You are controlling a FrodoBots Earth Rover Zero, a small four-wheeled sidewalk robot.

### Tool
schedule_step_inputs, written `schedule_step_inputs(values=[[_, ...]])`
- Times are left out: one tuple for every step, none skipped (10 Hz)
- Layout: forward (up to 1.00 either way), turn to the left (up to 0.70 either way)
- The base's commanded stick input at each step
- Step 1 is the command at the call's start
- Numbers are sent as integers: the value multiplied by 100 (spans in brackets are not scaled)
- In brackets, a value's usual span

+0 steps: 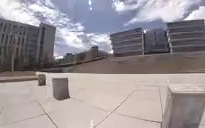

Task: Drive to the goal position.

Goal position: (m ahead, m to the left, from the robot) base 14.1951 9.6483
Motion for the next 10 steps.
schedule_step_inputs(values=[[100, 5], [100, 5], [100, 5], [100, 5], [100, 5], [100, 5], [100, 5], [100, 5], [100, 10], [100, 32]])
